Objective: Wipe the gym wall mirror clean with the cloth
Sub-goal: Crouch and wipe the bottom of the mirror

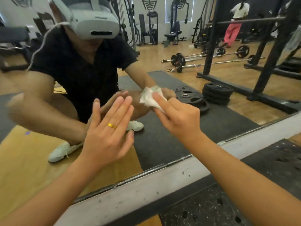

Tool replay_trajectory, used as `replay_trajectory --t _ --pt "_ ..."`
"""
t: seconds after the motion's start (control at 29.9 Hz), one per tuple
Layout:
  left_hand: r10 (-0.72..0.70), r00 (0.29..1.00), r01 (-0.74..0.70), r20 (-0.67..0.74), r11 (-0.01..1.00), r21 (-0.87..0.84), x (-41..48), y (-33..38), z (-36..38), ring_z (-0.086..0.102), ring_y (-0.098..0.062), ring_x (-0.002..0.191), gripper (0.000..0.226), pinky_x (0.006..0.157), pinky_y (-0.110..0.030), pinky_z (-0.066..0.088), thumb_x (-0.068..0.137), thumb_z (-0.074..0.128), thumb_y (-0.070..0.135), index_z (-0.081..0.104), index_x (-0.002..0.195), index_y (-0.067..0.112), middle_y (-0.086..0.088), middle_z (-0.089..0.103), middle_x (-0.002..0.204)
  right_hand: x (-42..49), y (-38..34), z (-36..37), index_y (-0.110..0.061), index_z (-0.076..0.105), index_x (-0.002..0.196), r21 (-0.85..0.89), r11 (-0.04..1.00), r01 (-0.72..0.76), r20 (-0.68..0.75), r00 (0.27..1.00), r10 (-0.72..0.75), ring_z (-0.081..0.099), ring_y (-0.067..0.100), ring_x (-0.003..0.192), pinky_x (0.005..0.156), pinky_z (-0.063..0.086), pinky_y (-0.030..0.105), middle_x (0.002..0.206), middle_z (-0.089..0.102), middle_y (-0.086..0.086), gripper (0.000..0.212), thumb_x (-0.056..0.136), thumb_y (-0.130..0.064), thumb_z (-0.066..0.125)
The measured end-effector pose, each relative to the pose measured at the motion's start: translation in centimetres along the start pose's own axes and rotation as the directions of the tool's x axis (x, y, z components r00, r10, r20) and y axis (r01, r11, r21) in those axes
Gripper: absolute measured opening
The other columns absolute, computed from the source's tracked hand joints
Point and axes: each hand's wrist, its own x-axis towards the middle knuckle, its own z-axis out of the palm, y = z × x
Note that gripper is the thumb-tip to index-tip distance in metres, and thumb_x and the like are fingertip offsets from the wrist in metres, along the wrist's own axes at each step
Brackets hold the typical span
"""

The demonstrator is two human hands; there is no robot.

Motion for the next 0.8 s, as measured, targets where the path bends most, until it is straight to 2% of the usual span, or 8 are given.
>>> replay_trajectory --t 0.13,0.27,0.37,0.47,0.53,0.57,0.7,0.8 --pt "0.041 0.999 -0.044 0.030 0.991 0.124 0.0 0.1 1.1 0.032 -0.029 0.153 0.058 0.124 -0.062 0.006 0.096 0.061 0.026 0.052 0.146 -0.001 -0.017 0.042 0.159 -0.4 2.2 -0.6 -0.011 0.069 0.132 0.089 0.961 -0.261 -0.083 0.960 0.269 0.061 0.024 0.056 0.044 0.049 0.037 0.080 0.070 0.008 0.035 0.103 -0.030 0.064" --pt "0.037 0.999 -0.035 -0.011 0.984 0.172 -0.2 0.4 1.4 0.041 -0.031 0.148 0.053 0.124 -0.062 0.010 0.097 0.061 0.025 0.057 0.143 0.001 -0.016 0.046 0.156 -3.1 -0.8 -1.0 -0.015 0.073 0.129 0.053 0.997 0.053 0.107 0.992 -0.059 0.050 0.019 0.049 0.044 0.035 0.032 0.067 0.056 0.000 0.034 0.100 -0.032 0.065" --pt "0.030 0.998 -0.020 -0.048 0.982 0.190 0.2 0.6 1.6 0.043 -0.032 0.147 0.049 0.122 -0.063 0.012 0.096 0.062 0.023 0.060 0.140 0.000 -0.016 0.047 0.155 -2.3 2.5 -1.0 -0.018 0.074 0.128 -0.015 0.989 0.145 0.062 0.988 -0.144 0.047 0.018 0.048 0.044 0.034 0.034 0.066 0.055 0.001 0.032 0.100 -0.030 0.066" --pt "0.022 0.999 -0.016 -0.046 0.991 0.134 -0.1 0.7 1.5 0.044 -0.032 0.146 0.046 0.123 -0.063 0.012 0.097 0.061 0.022 0.063 0.138 0.000 -0.016 0.048 0.155 -0.8 5.4 -1.1 -0.016 0.072 0.130 -0.063 0.994 -0.091 -0.081 0.993 0.085 0.057 0.022 0.051 0.042 0.043 0.035 0.073 0.066 0.004 0.032 0.101 -0.029 0.067" --pt "0.022 0.999 -0.017 -0.048 0.994 0.106 -0.1 0.8 1.4 0.043 -0.032 0.147 0.045 0.123 -0.062 0.012 0.097 0.061 0.021 0.063 0.137 0.000 -0.016 0.048 0.155 -1.0 4.0 -1.1 -0.012 0.071 0.131 0.026 0.967 -0.254 -0.106 0.961 0.255 0.060 0.023 0.055 0.044 0.046 0.035 0.078 0.069 0.006 0.034 0.100 -0.027 0.067" --pt "0.022 0.998 -0.016 -0.054 0.995 0.103 -0.1 0.7 1.4 0.043 -0.031 0.147 0.044 0.122 -0.063 0.013 0.097 0.061 0.020 0.064 0.136 0.000 -0.016 0.048 0.154 -1.6 2.7 -1.0 -0.011 0.070 0.131 0.078 0.968 -0.240 -0.075 0.966 0.246 0.059 0.023 0.054 0.044 0.045 0.035 0.076 0.067 0.005 0.035 0.101 -0.027 0.066" --pt "0.015 0.996 -0.006 -0.088 0.994 0.106 -0.1 0.8 1.7 0.043 -0.031 0.147 0.044 0.122 -0.063 0.011 0.095 0.063 0.019 0.064 0.136 0.000 -0.016 0.049 0.153 -4.0 -0.5 -0.9 -0.016 0.073 0.129 0.037 0.984 0.174 0.145 0.973 -0.177 0.048 0.019 0.049 0.044 0.033 0.035 0.068 0.054 0.001 0.031 0.102 -0.028 0.064" --pt "0.029 0.996 -0.021 -0.082 0.995 0.100 0.0 0.6 1.6 0.045 -0.032 0.146 0.044 0.124 -0.062 0.009 0.094 0.063 0.020 0.066 0.135 0.002 -0.016 0.050 0.153 -2.3 2.9 -1.3 -0.017 0.071 0.132 -0.033 0.999 0.033 0.038 0.999 -0.032 0.053 0.019 0.051 0.042 0.041 0.036 0.071 0.061 0.002 0.033 0.101 -0.027 0.067"
